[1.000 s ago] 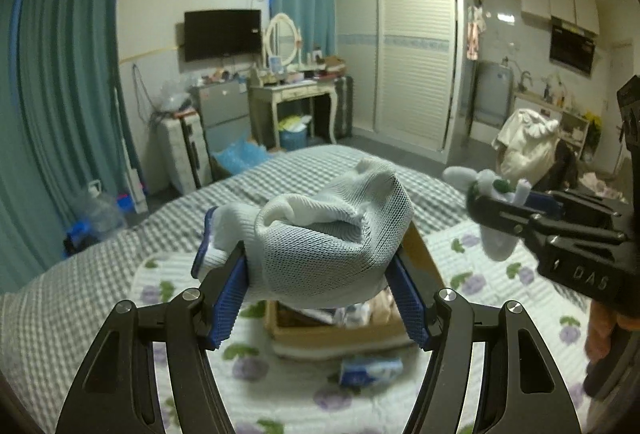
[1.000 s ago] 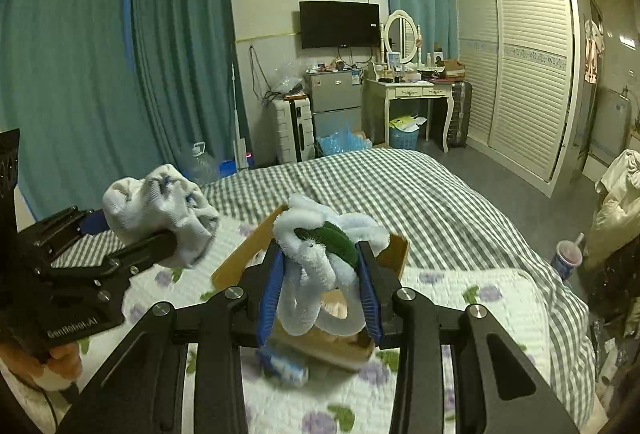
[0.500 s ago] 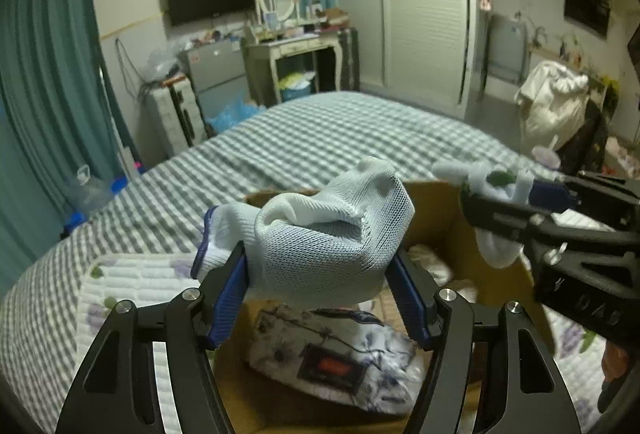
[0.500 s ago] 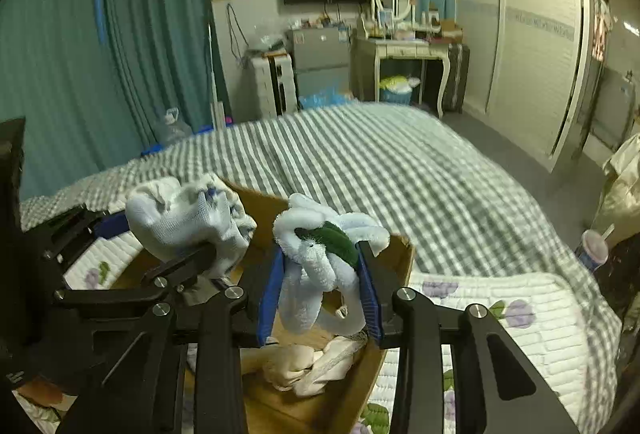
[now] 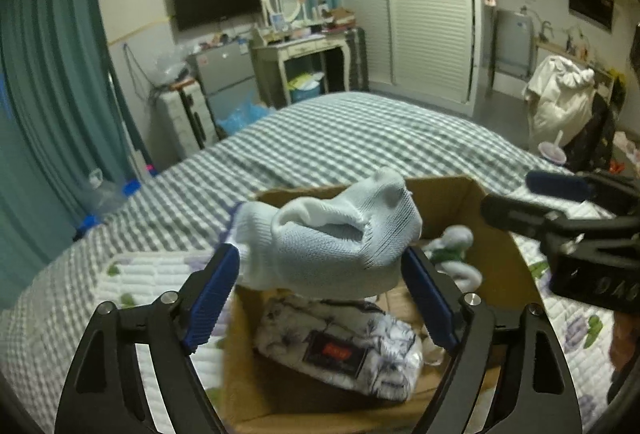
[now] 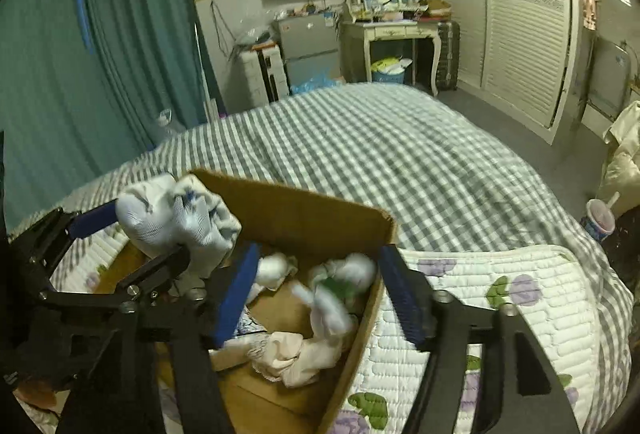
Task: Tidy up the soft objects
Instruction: 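Drop the sock and hair ties into the box, opening both grippers, then grasp the blue-and-white packet with the right gripper while the left grasps the white glove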
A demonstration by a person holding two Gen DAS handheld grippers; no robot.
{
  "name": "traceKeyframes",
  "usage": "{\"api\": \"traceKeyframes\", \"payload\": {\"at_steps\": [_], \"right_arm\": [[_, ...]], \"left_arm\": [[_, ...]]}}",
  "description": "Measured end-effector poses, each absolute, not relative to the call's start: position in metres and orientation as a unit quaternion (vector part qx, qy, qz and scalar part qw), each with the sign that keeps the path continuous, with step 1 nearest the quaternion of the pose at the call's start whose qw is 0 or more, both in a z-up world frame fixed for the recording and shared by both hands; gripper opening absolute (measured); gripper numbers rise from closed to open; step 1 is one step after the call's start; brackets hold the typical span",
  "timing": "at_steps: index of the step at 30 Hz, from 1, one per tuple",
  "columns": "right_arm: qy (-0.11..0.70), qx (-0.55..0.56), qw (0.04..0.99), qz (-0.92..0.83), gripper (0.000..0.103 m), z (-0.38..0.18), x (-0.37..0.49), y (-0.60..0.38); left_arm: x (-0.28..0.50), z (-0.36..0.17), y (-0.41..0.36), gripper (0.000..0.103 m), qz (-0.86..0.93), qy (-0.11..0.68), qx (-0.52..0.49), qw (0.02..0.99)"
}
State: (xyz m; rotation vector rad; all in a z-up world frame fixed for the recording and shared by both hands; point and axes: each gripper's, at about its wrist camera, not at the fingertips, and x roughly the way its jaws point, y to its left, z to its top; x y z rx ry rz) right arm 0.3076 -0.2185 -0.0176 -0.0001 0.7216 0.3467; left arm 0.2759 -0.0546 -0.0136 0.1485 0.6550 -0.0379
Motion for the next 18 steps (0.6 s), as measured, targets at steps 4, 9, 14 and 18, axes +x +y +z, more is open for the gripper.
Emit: {"api": "traceKeyframes", "payload": {"at_steps": [4, 9, 14, 18], "right_arm": [[0.329, -0.003, 0.93, 0.161, 0.069, 0.017, 0.275, -0.221], [0.297, -0.018, 0.942, 0.156, 0.081, 0.068, 0.215, -0.22], [0.279, -0.046, 0.946, 0.16, 0.093, 0.101, 0.158, -0.213], [0.276, -0.062, 0.944, 0.171, 0.096, 0.109, 0.12, -0.2]], "left_arm": [[0.245, 0.02, -0.049, 0.084, -0.016, 0.294, 0.064, 0.954], [0.199, 0.068, -0.036, 0.084, -0.013, 0.259, 0.049, 0.964], [0.14, 0.105, -0.023, 0.097, -0.014, 0.215, 0.049, 0.975], [0.102, 0.116, -0.009, 0.098, -0.014, 0.199, 0.048, 0.979]]}}
